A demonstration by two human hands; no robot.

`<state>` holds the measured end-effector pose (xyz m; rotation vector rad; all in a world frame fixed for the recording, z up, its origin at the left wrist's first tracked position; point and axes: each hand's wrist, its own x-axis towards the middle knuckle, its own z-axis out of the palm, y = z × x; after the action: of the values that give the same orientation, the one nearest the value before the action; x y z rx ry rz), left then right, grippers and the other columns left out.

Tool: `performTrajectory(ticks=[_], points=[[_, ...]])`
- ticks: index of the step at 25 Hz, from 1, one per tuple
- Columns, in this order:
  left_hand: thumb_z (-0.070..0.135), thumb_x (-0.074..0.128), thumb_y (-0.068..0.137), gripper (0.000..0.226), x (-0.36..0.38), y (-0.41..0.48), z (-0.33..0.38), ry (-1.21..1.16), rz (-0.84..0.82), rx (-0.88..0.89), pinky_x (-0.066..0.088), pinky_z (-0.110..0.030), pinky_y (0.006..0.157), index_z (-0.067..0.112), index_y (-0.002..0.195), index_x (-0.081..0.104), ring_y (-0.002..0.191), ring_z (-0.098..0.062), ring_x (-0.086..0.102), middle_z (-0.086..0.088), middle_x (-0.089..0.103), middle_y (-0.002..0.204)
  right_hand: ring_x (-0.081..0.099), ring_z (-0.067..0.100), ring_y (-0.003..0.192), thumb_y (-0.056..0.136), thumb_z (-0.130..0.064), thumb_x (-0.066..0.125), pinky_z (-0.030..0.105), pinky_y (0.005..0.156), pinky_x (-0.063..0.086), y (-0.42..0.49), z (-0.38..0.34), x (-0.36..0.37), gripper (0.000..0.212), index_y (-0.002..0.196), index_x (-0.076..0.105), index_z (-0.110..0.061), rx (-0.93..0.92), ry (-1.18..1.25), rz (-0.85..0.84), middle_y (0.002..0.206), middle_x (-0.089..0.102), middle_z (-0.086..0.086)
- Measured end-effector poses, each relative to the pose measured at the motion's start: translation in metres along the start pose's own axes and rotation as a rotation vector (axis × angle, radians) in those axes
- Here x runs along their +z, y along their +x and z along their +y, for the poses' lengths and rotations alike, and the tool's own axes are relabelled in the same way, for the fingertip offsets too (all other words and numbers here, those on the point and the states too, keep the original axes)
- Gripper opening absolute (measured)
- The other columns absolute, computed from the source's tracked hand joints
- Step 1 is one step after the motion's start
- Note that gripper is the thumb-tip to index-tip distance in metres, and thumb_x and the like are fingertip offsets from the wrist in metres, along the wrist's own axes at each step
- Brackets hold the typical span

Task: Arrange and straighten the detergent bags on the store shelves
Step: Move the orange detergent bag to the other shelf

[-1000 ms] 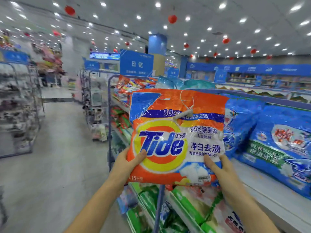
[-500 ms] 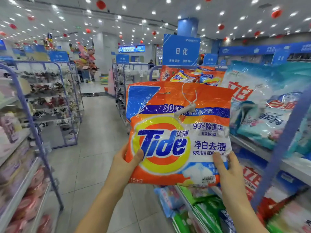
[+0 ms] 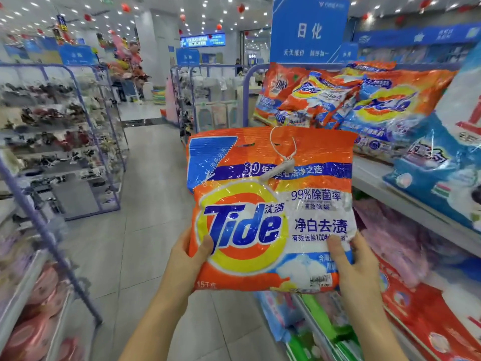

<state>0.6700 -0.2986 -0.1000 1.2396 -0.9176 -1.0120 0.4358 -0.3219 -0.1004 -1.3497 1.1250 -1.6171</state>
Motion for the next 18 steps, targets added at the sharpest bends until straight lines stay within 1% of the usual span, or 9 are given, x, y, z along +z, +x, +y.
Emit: performTrajectory(ticks=[5, 7, 8, 10, 12, 14, 15, 17, 18], points=[[0.082, 0.069, 0.011, 0.106, 0.021, 0.114, -0.008, 0.010, -0.024, -0.022, 0.054, -0.024, 0.049, 0.028, 0.101, 0.056, 0.073, -0.016, 0.072, 0.008, 0.074, 0.081, 0.069, 0.019, 0.086, 0.088, -0.021, 0.055, 0.043, 0.073, 0.056, 0.097, 0.037, 0.028, 0.012, 0.096, 0.063, -0.026, 0.032, -0.038, 0.049, 0.093, 0.072, -0.007], [0.082, 0.071, 0.017, 0.102, 0.031, 0.156, -0.011, 0.005, -0.036, -0.028, 0.055, -0.024, 0.051, 0.027, 0.102, 0.057, 0.074, -0.016, 0.072, 0.006, 0.074, 0.084, 0.068, 0.014, 0.089, 0.089, -0.019, 0.055, 0.034, 0.076, 0.055, 0.129, 0.049, 0.037, 0.014, 0.096, 0.063, -0.027, 0.021, -0.075, 0.063, 0.095, 0.072, -0.012], [0.080, 0.072, 0.026, 0.094, 0.037, 0.174, -0.012, -0.004, -0.053, -0.030, 0.055, -0.023, 0.052, 0.026, 0.102, 0.057, 0.074, -0.015, 0.072, 0.004, 0.074, 0.088, 0.067, 0.010, 0.089, 0.089, -0.018, 0.054, 0.027, 0.075, 0.054, 0.143, 0.052, 0.041, 0.015, 0.097, 0.063, -0.027, 0.027, -0.080, 0.068, 0.096, 0.071, -0.014], [0.070, 0.072, 0.052, 0.066, 0.049, 0.211, -0.012, -0.037, -0.083, -0.036, 0.056, -0.024, 0.054, 0.026, 0.100, 0.058, 0.073, -0.014, 0.072, -0.003, 0.073, 0.097, 0.066, 0.000, 0.086, 0.090, -0.016, 0.053, 0.015, 0.070, 0.051, 0.169, 0.058, 0.046, 0.018, 0.099, 0.062, -0.028, 0.016, -0.098, 0.079, 0.096, 0.070, -0.019], [0.066, 0.068, 0.060, 0.055, 0.064, 0.244, -0.010, -0.045, -0.143, -0.043, 0.057, -0.026, 0.055, 0.028, 0.099, 0.057, 0.073, -0.015, 0.072, -0.004, 0.072, 0.098, 0.066, -0.001, 0.082, 0.090, -0.014, 0.053, 0.015, 0.067, 0.051, 0.191, 0.063, 0.049, 0.019, 0.098, 0.062, -0.030, 0.009, -0.119, 0.134, 0.093, 0.071, -0.020], [0.065, 0.060, 0.057, 0.055, 0.079, 0.277, -0.006, -0.036, -0.221, -0.067, 0.058, -0.028, 0.054, 0.032, 0.100, 0.055, 0.072, -0.015, 0.072, 0.000, 0.072, 0.094, 0.068, 0.004, 0.078, 0.090, -0.017, 0.053, 0.020, 0.064, 0.054, 0.210, 0.064, 0.051, 0.017, 0.094, 0.062, -0.030, 0.011, -0.160, 0.226, 0.089, 0.072, -0.017], [0.072, 0.062, 0.050, 0.063, 0.086, 0.297, -0.004, -0.030, -0.284, -0.064, 0.057, -0.029, 0.053, 0.035, 0.101, 0.055, 0.073, -0.016, 0.072, 0.002, 0.073, 0.091, 0.068, 0.005, 0.074, 0.089, -0.020, 0.053, 0.020, 0.061, 0.054, 0.219, 0.065, 0.053, 0.015, 0.092, 0.063, -0.031, 0.010, -0.177, 0.289, 0.086, 0.072, -0.017], [0.084, 0.067, 0.025, 0.077, 0.100, 0.331, 0.006, -0.025, -0.414, -0.030, 0.057, -0.028, 0.052, 0.049, 0.093, 0.058, 0.075, -0.017, 0.072, 0.008, 0.074, 0.090, 0.069, 0.004, 0.072, 0.081, -0.041, 0.058, 0.022, 0.059, 0.056, 0.233, 0.057, 0.060, 0.011, 0.088, 0.065, -0.040, -0.006, -0.204, 0.415, 0.085, 0.072, -0.018], [0.085, 0.067, 0.019, 0.074, 0.109, 0.349, 0.012, -0.025, -0.474, -0.003, 0.056, -0.026, 0.053, 0.056, 0.087, 0.059, 0.076, -0.017, 0.072, 0.012, 0.073, 0.091, 0.069, 0.003, 0.074, 0.074, -0.056, 0.061, 0.022, 0.060, 0.056, 0.240, 0.052, 0.063, 0.017, 0.087, 0.065, -0.047, -0.029, -0.223, 0.472, 0.086, 0.071, -0.020]])
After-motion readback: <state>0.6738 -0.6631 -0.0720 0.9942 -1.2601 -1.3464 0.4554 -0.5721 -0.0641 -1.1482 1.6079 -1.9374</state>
